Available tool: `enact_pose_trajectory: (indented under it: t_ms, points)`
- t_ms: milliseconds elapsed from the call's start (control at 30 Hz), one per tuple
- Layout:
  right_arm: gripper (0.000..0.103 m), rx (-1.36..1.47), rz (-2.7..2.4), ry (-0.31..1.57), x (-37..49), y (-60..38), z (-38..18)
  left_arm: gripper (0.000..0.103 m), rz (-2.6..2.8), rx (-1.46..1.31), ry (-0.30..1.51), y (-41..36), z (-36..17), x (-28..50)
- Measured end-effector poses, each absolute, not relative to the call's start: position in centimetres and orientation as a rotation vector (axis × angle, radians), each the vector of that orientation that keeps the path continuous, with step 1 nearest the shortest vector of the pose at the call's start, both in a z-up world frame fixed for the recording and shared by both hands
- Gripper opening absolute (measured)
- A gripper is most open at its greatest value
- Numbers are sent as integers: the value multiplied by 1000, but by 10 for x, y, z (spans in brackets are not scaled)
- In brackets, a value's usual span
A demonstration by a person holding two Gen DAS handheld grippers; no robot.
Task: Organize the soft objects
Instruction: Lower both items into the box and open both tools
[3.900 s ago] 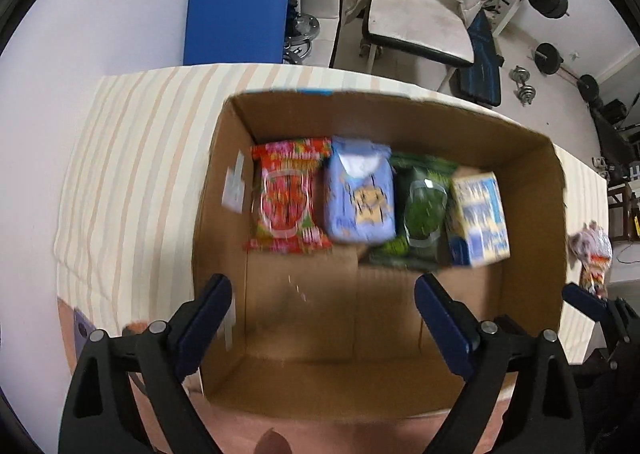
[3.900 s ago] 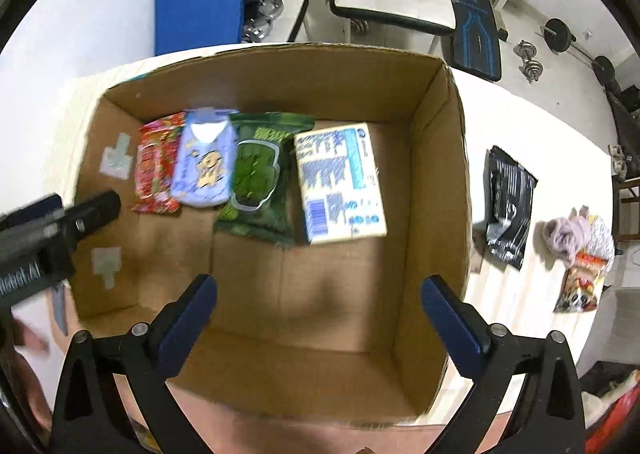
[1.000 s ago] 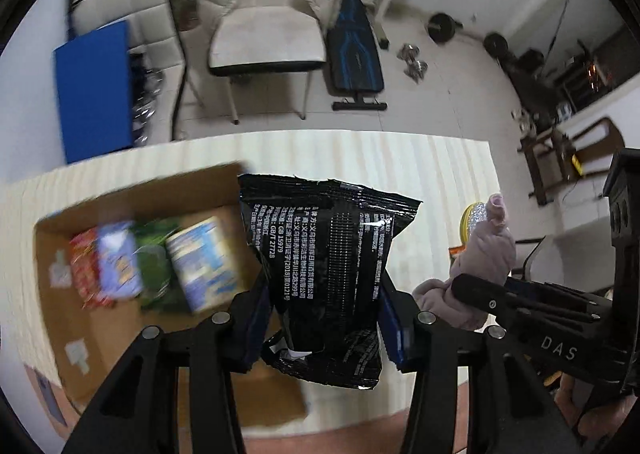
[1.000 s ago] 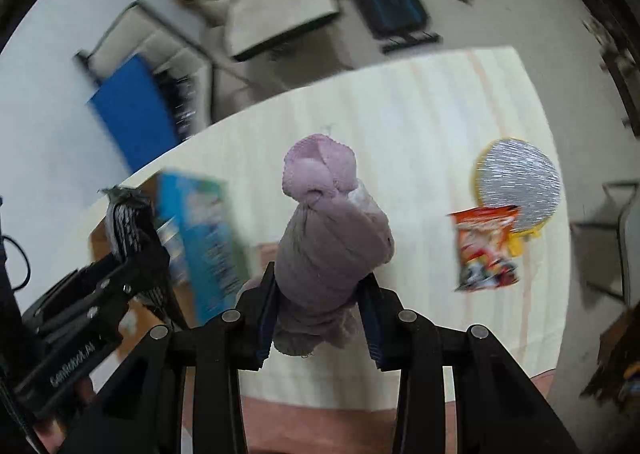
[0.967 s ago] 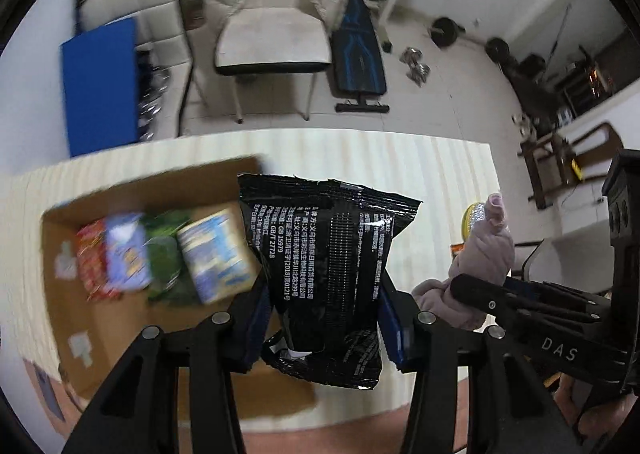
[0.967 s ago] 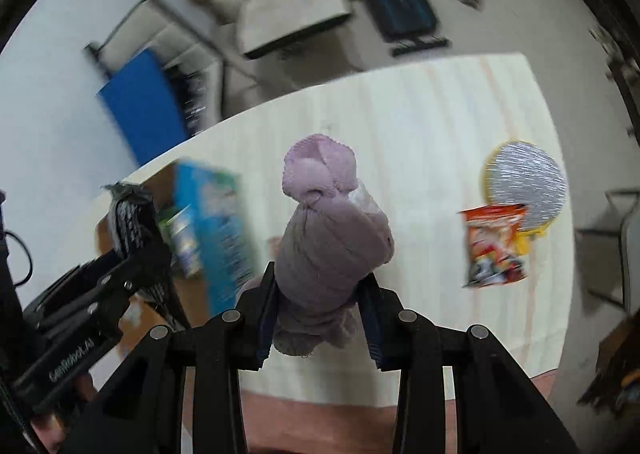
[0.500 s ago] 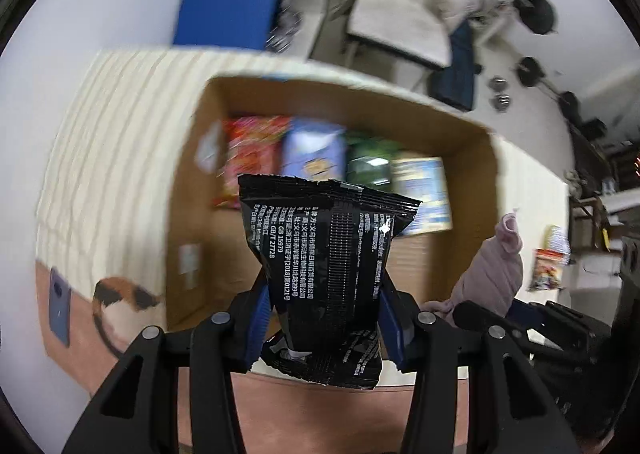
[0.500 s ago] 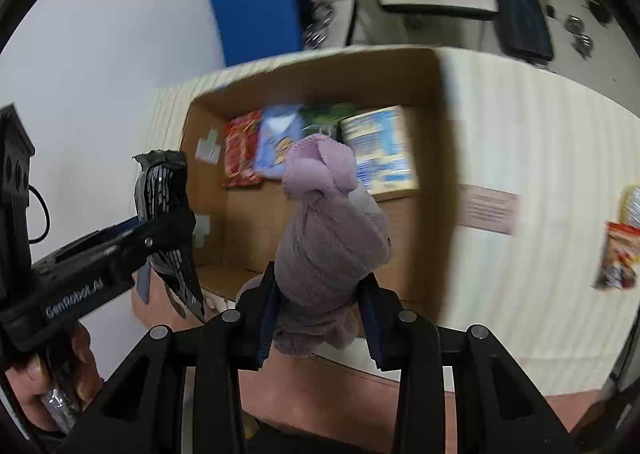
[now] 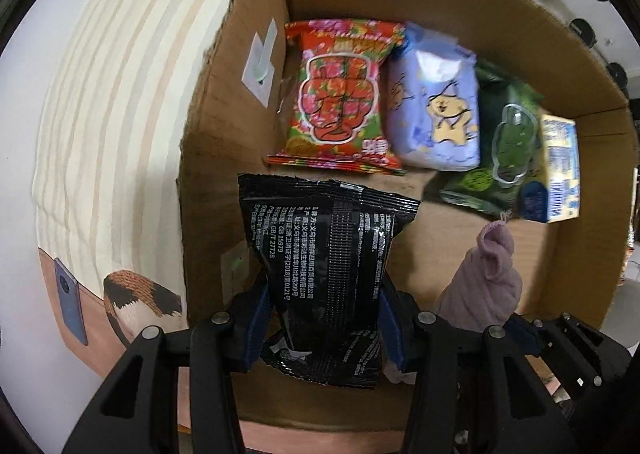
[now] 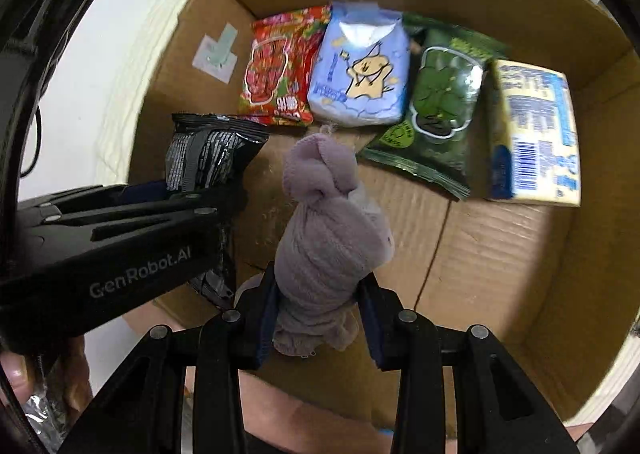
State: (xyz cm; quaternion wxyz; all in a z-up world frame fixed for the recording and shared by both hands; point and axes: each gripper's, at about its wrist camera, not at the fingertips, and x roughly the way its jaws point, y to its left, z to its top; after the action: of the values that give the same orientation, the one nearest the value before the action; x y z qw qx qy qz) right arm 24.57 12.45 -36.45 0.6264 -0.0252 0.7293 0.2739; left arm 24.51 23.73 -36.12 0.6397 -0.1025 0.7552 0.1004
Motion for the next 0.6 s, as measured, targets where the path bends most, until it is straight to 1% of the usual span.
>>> enact_pose_trajectory:
  t_ms: [133,233,300,333,367,433,600]
  points:
    - [40,-63,625,1691,246,131,-375,46,217,-214,1738,238,-367,245]
    - [43,-50,627,1690,249,134,-378,48,205,-212,1755,239,-368,245]
    - [49,-46,637,1688,250,134,-377,48,204,-210,1759,236,-363,249]
    - [55,-43,636,1686,254,139,-377,49,211,-210,1757,237,-361,248]
    - [67,-39,637,1685,255,138,-375,50,214,-210,1755,236,-360,249]
    - [76,-40,625,1682,261,139,-372,51,219,-211,1745,236,-355,247]
    - [76,-48,599,1688,270,128,-361,51,217,-203,1722,230,-338,244]
